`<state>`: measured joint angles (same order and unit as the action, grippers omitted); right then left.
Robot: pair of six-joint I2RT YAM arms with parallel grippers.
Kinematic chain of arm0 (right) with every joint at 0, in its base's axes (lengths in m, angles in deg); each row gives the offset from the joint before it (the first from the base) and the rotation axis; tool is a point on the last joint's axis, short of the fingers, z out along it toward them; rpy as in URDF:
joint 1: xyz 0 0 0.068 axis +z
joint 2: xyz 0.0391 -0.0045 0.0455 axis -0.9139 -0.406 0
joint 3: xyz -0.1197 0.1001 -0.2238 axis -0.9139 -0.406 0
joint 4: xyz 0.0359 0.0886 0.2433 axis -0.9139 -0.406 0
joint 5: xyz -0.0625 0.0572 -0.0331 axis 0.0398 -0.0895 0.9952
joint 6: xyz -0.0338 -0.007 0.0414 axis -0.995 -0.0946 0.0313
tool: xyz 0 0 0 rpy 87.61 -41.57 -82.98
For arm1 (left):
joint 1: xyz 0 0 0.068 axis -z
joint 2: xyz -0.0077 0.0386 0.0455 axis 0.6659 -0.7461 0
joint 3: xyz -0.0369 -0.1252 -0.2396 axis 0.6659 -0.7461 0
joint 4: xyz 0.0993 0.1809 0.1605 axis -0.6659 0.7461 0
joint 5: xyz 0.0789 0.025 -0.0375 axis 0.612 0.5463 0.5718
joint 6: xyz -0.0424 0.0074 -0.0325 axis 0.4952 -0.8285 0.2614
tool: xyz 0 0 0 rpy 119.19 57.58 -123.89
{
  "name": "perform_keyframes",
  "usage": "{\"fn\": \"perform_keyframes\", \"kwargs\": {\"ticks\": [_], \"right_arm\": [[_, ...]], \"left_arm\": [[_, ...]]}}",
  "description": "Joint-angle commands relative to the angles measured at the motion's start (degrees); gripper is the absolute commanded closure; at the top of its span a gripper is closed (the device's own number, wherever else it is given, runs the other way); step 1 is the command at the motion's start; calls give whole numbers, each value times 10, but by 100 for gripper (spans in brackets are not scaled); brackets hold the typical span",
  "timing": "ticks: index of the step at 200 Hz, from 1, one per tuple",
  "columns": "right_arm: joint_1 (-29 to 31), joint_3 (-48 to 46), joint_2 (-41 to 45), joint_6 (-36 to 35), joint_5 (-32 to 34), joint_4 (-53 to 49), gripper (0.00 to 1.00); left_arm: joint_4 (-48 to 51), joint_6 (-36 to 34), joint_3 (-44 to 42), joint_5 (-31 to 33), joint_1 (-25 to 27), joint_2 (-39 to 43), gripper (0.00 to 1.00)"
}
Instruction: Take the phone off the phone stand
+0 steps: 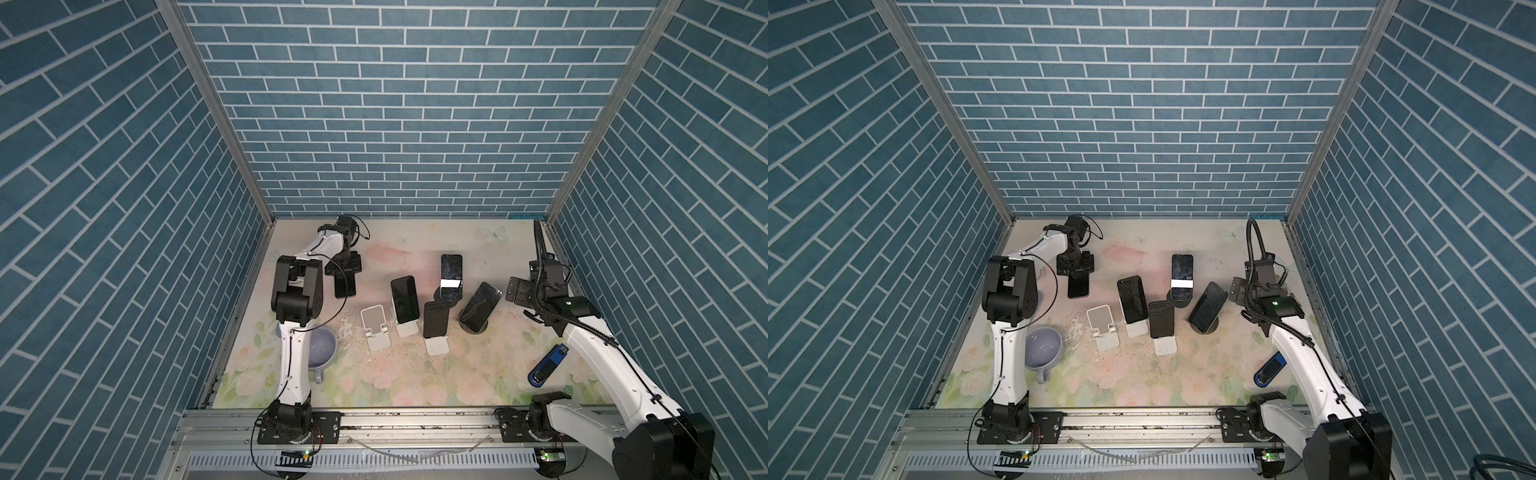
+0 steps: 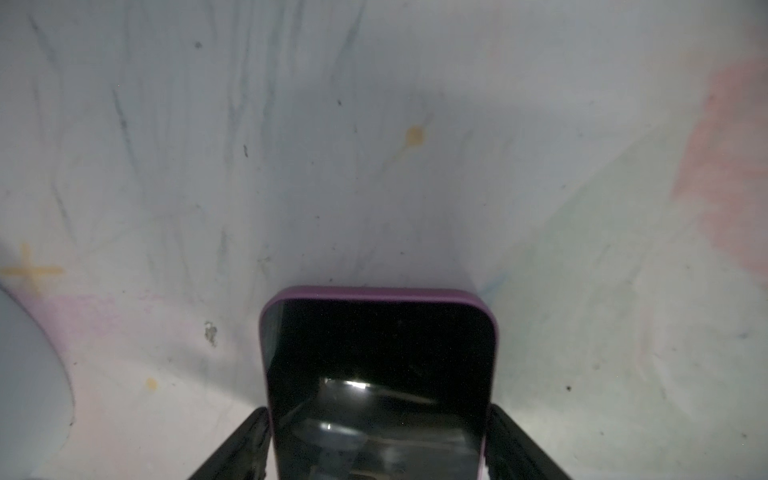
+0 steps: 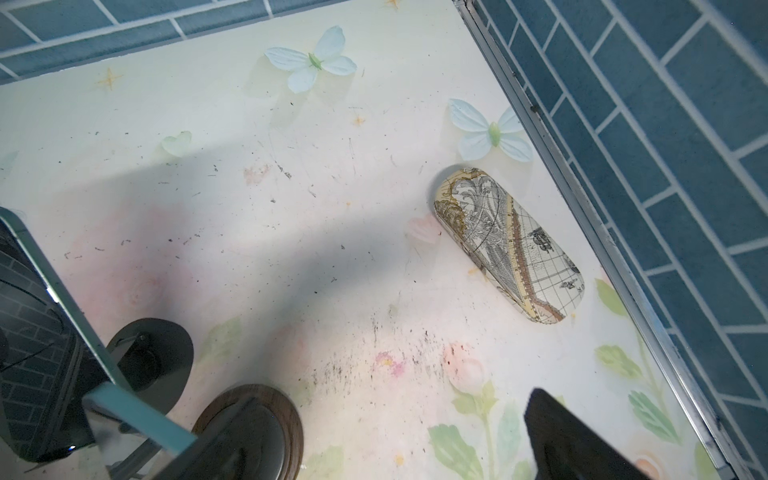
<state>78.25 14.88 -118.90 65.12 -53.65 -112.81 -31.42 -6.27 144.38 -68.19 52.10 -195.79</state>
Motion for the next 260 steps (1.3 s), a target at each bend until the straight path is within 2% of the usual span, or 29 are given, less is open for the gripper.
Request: {"fn": "perform_keyframes", "kwargs": {"ticks": [1, 51, 94, 116, 171, 225, 260], "right_arm": [[-2, 1, 11, 5, 3, 0, 1], [-2, -2, 21, 3, 6, -6, 1], [-2, -3, 31, 5, 6, -10, 1], [-2, 2, 34, 5, 4, -16, 1], [-2, 14, 26, 2, 5, -27, 1], [-1, 32, 6, 1, 3, -31, 1], [-1, 43, -11, 1, -11, -32, 1]], "left_arm": [[39, -5, -15, -3, -2, -22, 19], [4, -18, -41, -16, 3, 39, 14], [-7, -29, -81, -17, 28, 114, 14], [-42, -23, -153, -34, 33, 170, 14], [-148, -14, -359, -122, 40, 344, 14], [-149, -24, -457, -159, 42, 509, 14], [-188, -44, -511, -219, 42, 579, 13]]}}
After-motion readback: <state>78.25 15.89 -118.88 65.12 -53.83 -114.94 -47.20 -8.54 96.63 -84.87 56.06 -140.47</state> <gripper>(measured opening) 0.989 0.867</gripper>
